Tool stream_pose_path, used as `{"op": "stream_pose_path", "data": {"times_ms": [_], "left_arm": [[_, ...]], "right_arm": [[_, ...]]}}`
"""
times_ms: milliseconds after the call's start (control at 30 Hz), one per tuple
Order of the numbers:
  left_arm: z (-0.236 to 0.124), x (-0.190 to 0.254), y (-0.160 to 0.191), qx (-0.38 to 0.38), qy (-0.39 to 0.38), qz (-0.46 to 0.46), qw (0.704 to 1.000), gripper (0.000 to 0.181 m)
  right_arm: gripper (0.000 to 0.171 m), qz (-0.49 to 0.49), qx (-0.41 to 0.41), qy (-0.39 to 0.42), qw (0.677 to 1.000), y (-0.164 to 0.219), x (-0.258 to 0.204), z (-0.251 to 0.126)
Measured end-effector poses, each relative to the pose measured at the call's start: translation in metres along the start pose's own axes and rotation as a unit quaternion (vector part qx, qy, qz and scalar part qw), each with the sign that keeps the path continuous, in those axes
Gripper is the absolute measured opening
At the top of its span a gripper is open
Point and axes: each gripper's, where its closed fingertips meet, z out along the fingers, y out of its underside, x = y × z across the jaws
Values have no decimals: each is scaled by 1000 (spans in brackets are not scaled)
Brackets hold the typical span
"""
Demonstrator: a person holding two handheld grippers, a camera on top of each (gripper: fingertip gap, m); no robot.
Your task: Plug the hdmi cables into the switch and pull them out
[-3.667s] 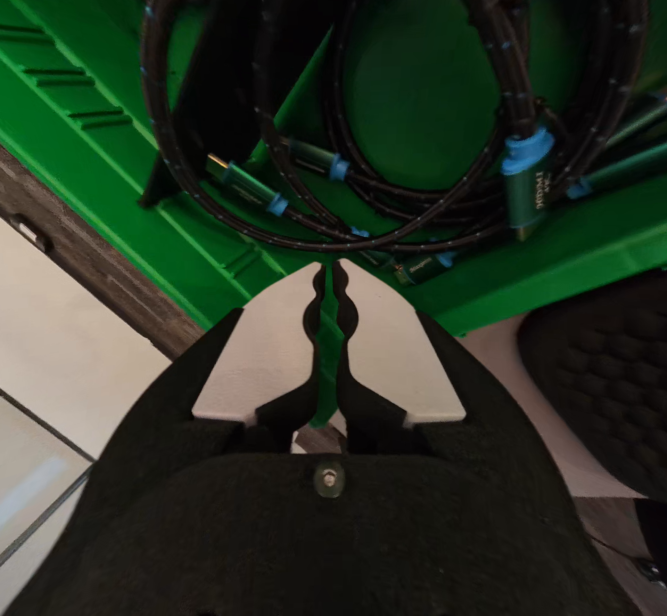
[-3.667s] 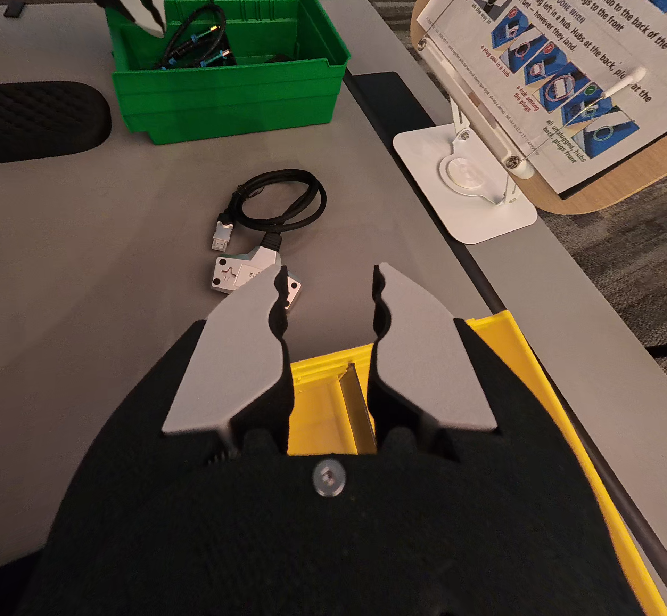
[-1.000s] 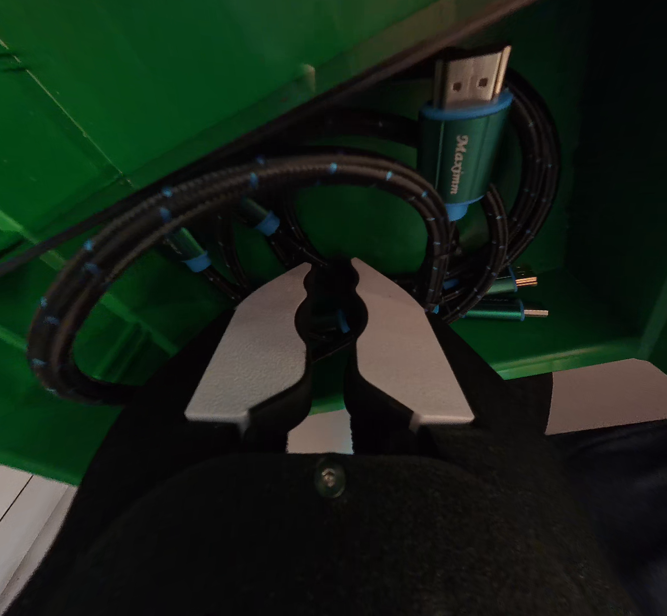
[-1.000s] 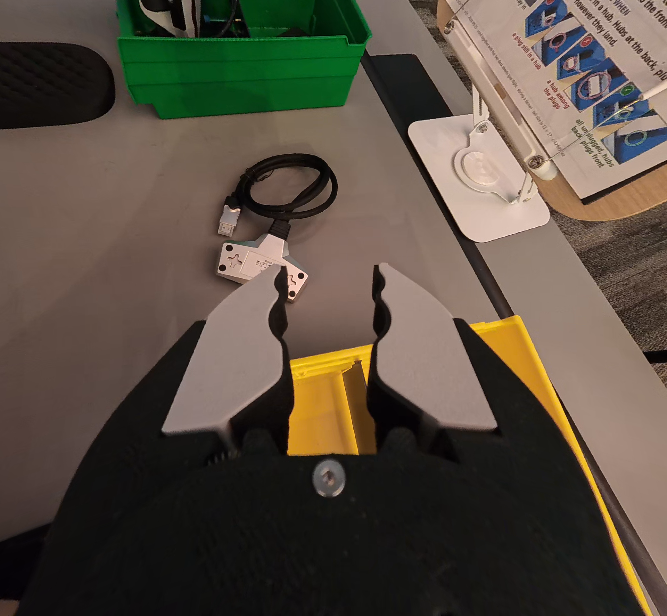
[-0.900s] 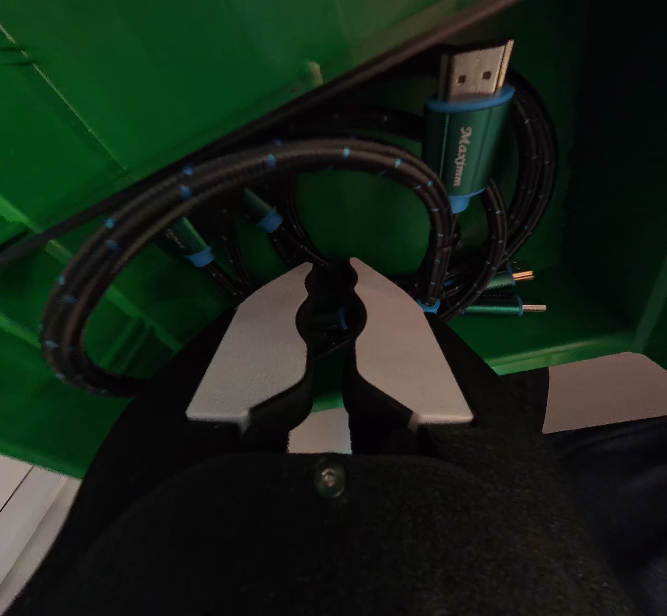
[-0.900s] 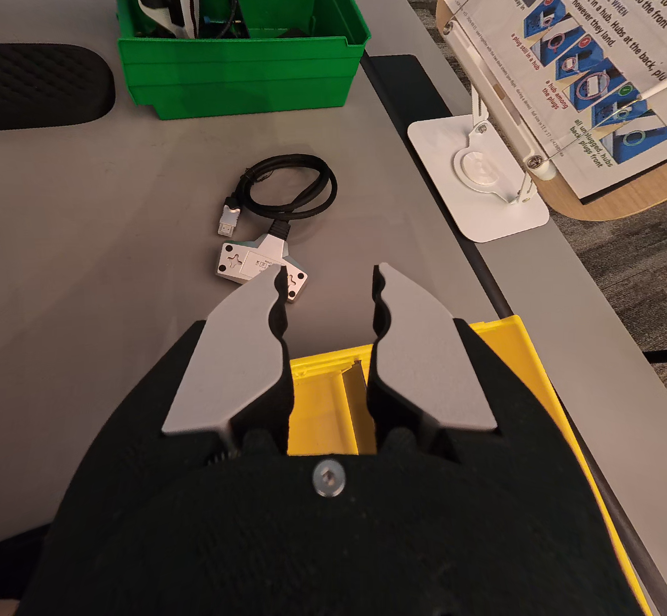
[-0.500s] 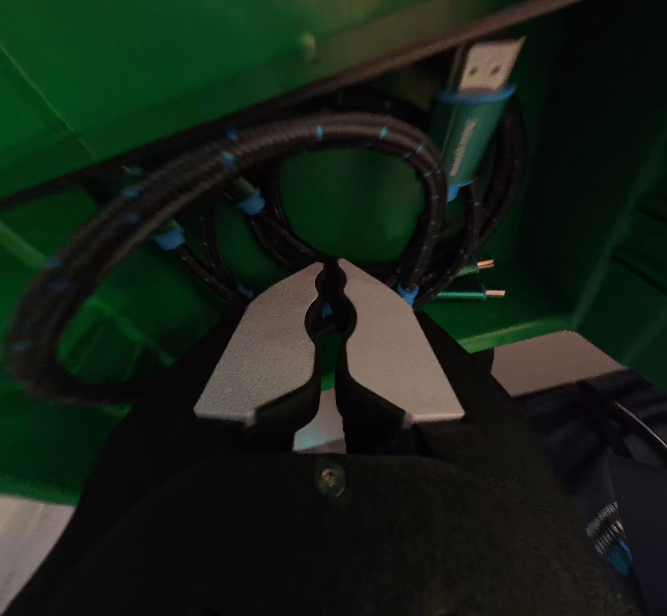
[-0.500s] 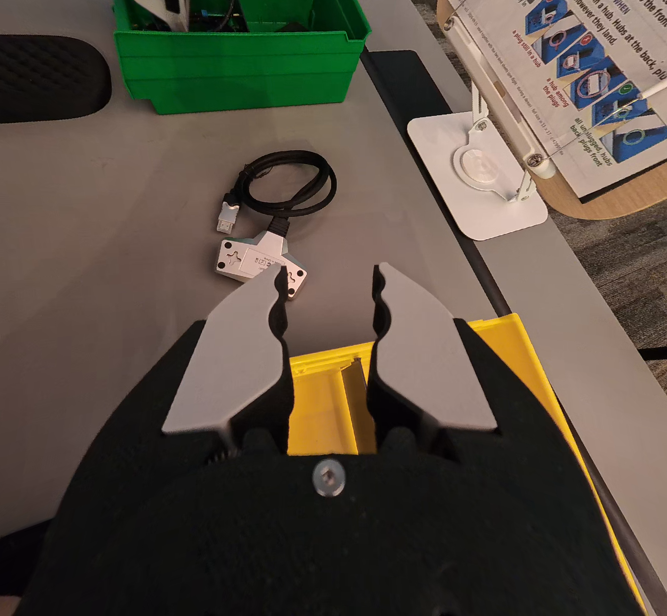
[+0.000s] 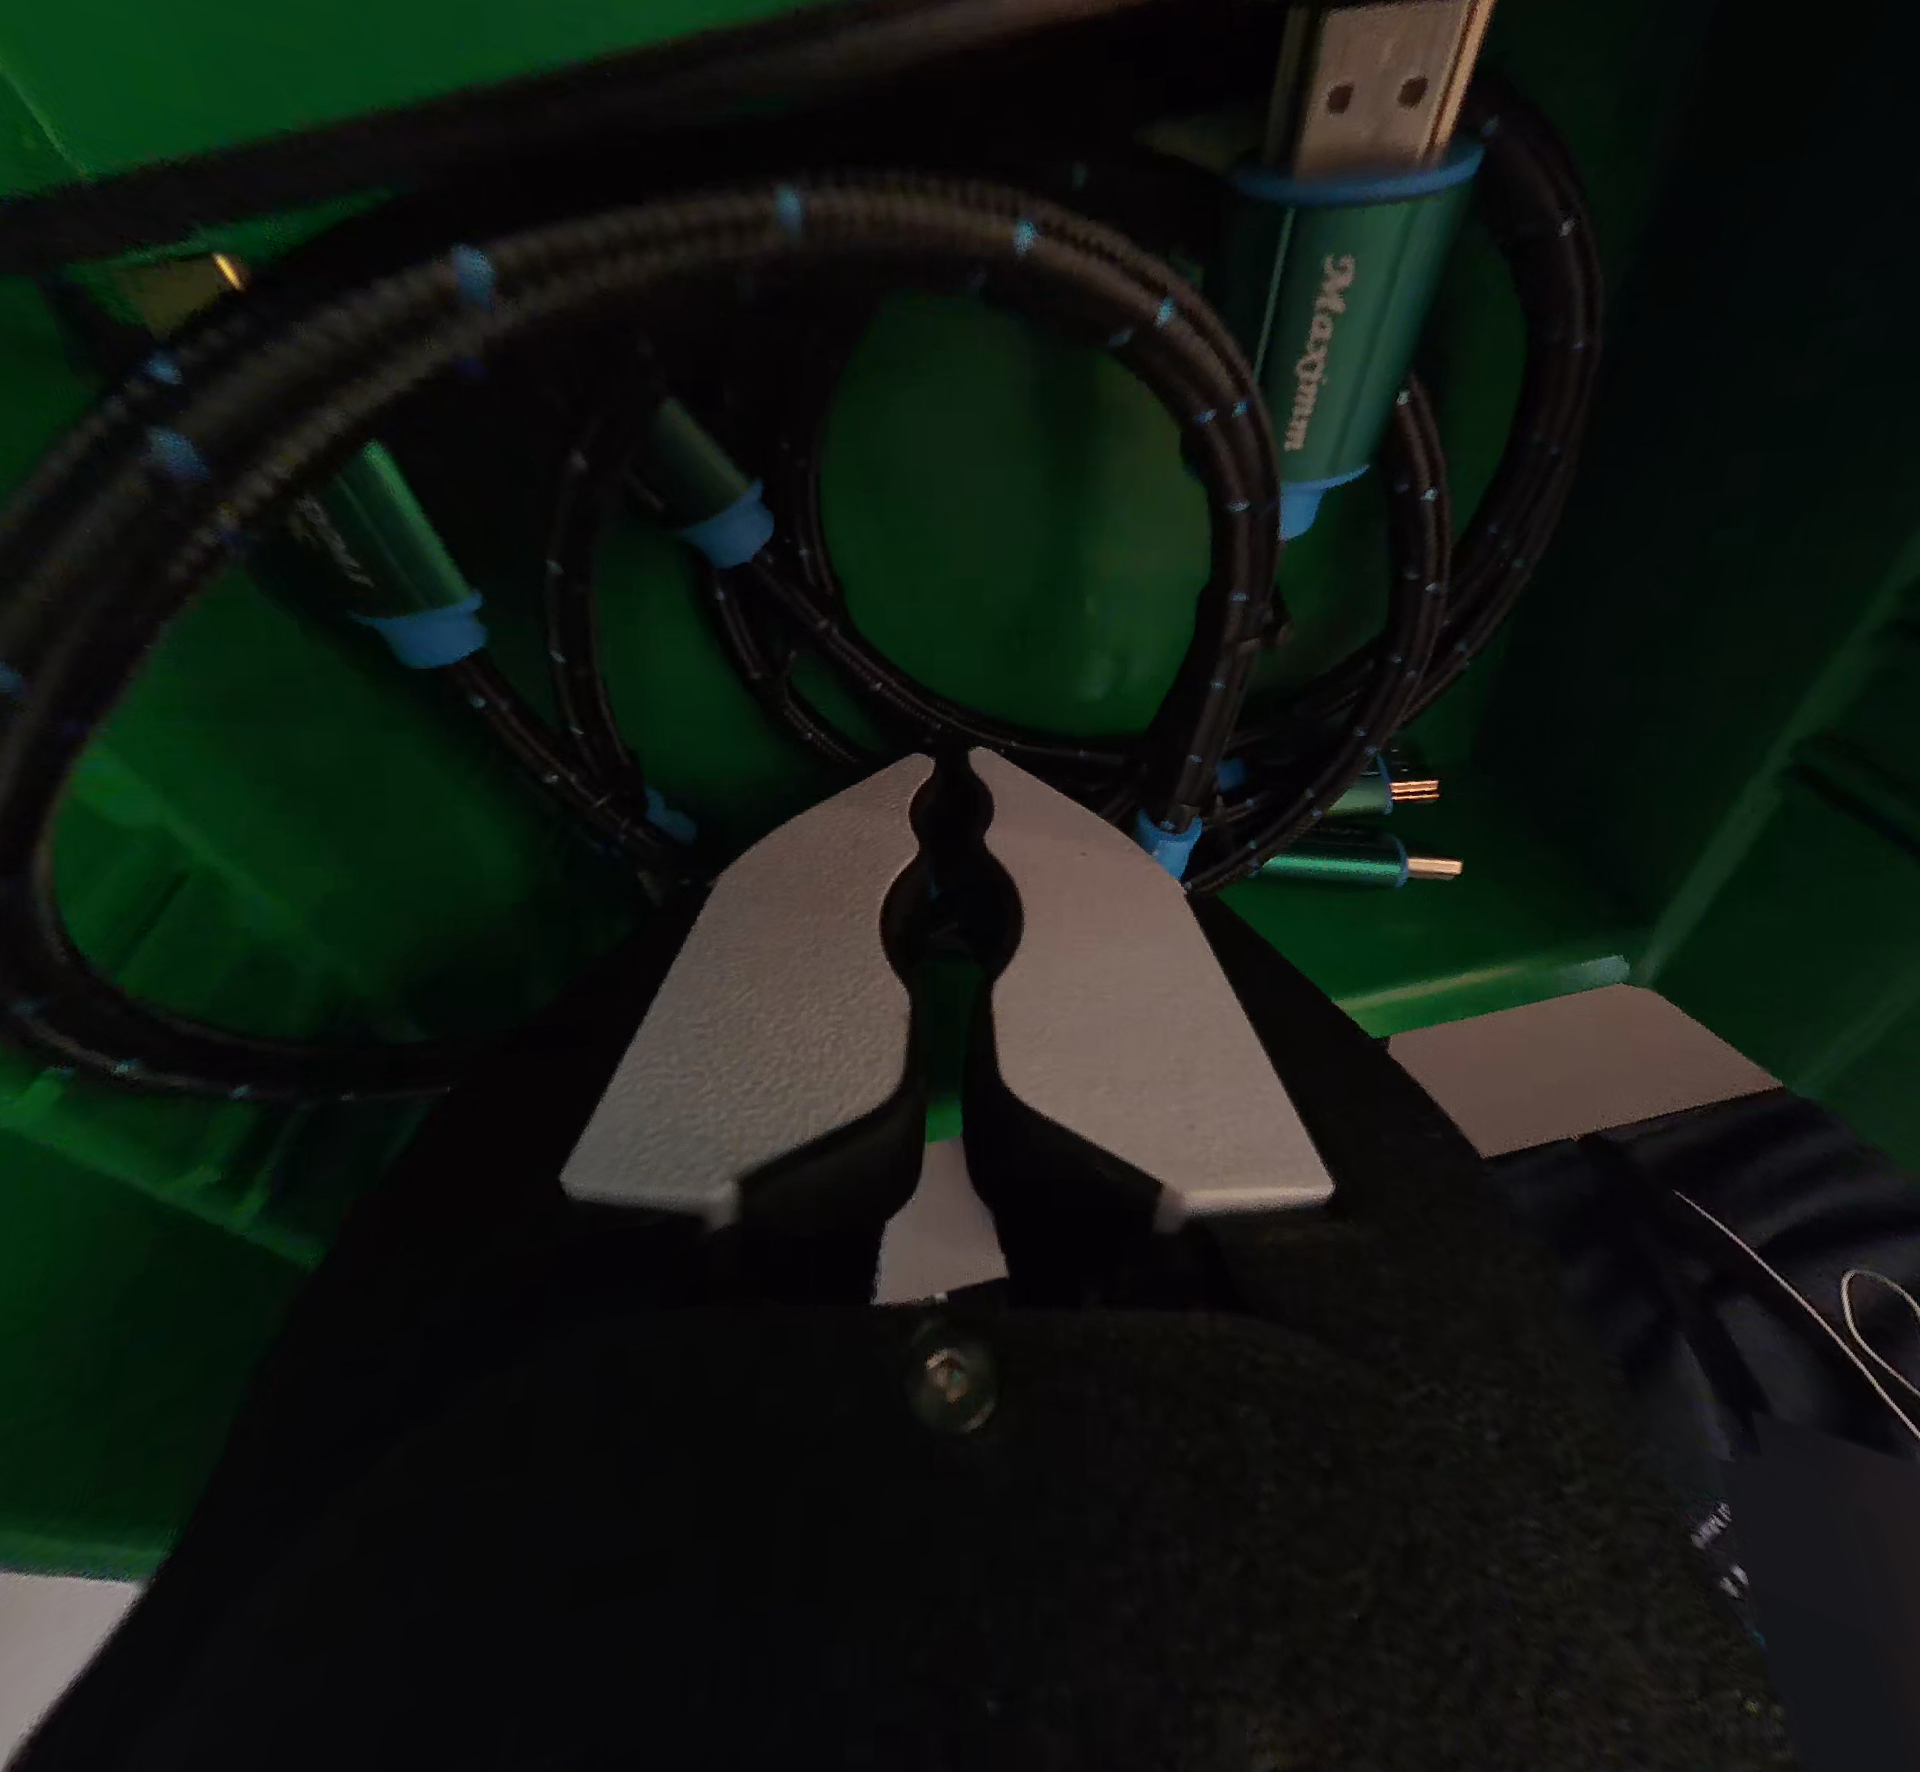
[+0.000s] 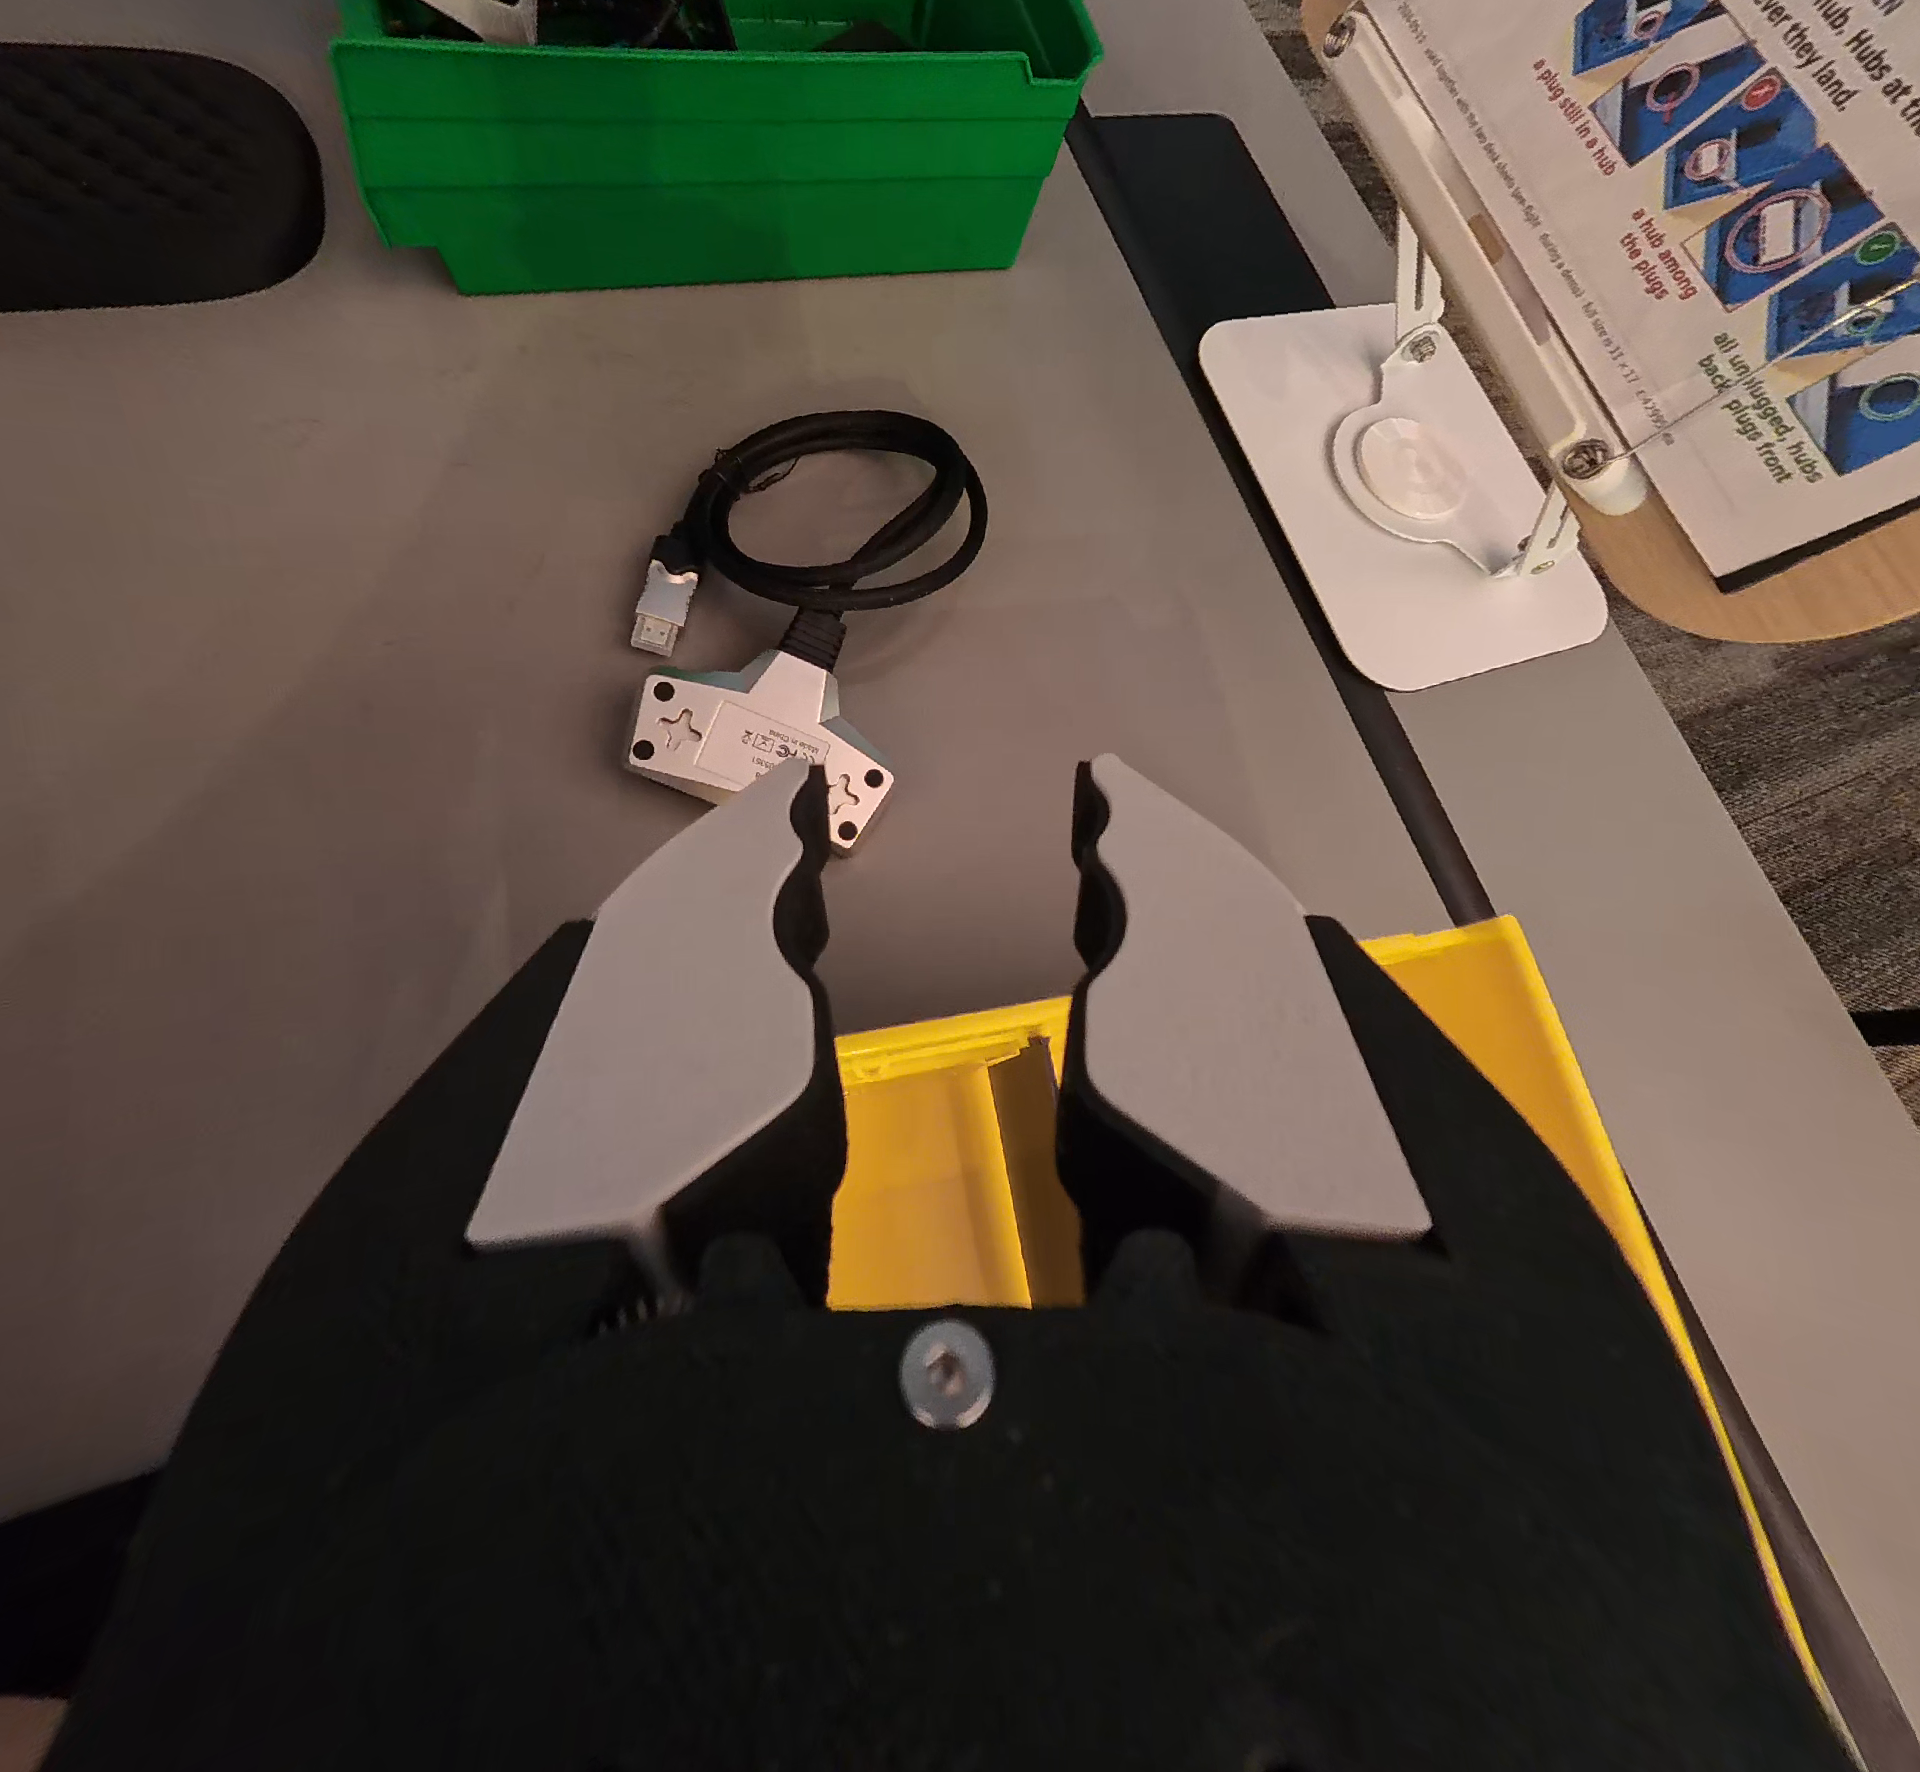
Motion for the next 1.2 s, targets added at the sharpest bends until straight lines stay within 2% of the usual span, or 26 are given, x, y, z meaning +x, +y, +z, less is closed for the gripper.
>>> {"op": "stream_pose_path", "data": {"times_ms": [233,433,667,767,1000,1100,1200], "left_arm": [[0,0,0,-15,11,26,999,0],[-14,-3,-6,6,-1,51,999,0],[-17,-3,-2,-20,-5,42,999,0],[-12,0,-17,22,5,4,1000,0],[-11,-1,-17,8,-12,-12,1000,9],[-11,-9,-16,7,-49,-4,999,24],[-3,-5,-14,3,-29,-15,999,26]], "right_arm": [[45,-5,-12,-3,1000,2,-3,5],[45,-4,-8,-3,1000,2,-2,3],[45,-4,-8,-1,1000,2,-1,1],[45,-5,-8,-2,1000,2,-2,0],[45,-8,-14,-5,1000,4,-3,2],[45,-7,-13,-6,1000,4,-2,2],[45,-9,-17,-8,1000,5,-4,2]]}}
